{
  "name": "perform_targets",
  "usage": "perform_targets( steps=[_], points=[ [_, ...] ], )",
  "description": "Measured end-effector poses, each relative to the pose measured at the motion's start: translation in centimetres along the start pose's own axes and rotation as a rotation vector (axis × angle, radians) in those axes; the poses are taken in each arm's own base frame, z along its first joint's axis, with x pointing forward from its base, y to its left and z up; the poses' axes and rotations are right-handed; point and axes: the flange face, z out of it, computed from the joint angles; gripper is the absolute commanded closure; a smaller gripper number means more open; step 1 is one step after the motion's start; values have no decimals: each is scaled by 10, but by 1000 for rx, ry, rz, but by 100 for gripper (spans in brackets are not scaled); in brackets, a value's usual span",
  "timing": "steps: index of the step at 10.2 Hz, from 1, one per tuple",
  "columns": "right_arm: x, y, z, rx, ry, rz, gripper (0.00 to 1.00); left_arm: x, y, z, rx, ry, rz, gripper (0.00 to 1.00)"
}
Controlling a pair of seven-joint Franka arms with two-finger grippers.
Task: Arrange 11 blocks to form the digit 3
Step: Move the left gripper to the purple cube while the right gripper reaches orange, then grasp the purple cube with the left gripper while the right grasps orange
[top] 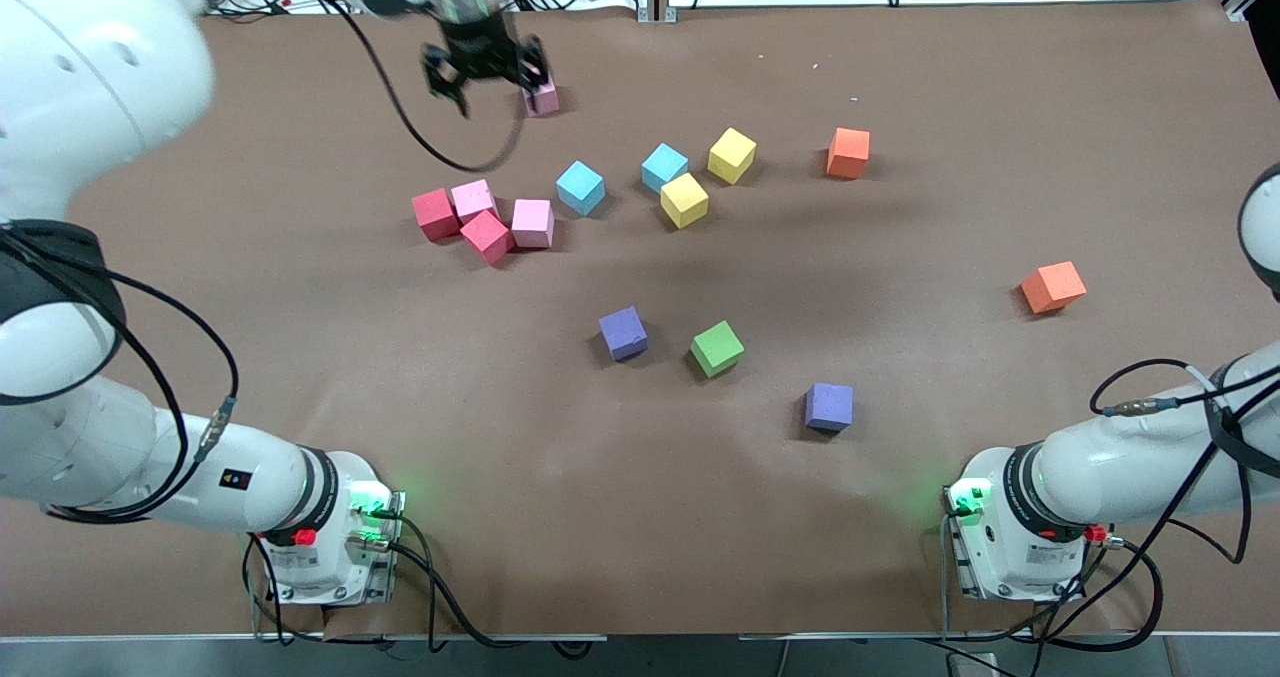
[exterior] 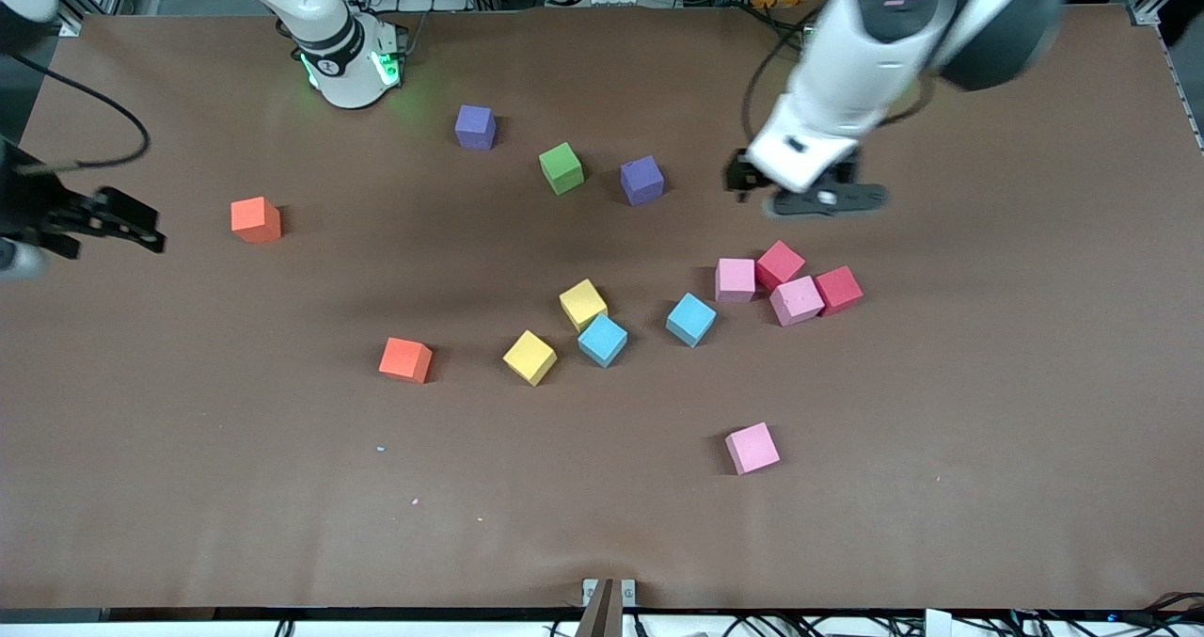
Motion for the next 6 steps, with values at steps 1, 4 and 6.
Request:
perform_targets(
  steps=[1, 4, 6],
  points=[
    [8, -10, 20, 4, -25, 0, 0, -19, 29, 20, 1, -11, -23, 0],
    [21, -30, 105, 61, -51, -3, 0, -68, 103, 76, -22, -33, -116, 0],
    [21, -63, 155, 60, -34, 18, 0, -105, 147, 117, -51, -48, -236, 0]
  ],
)
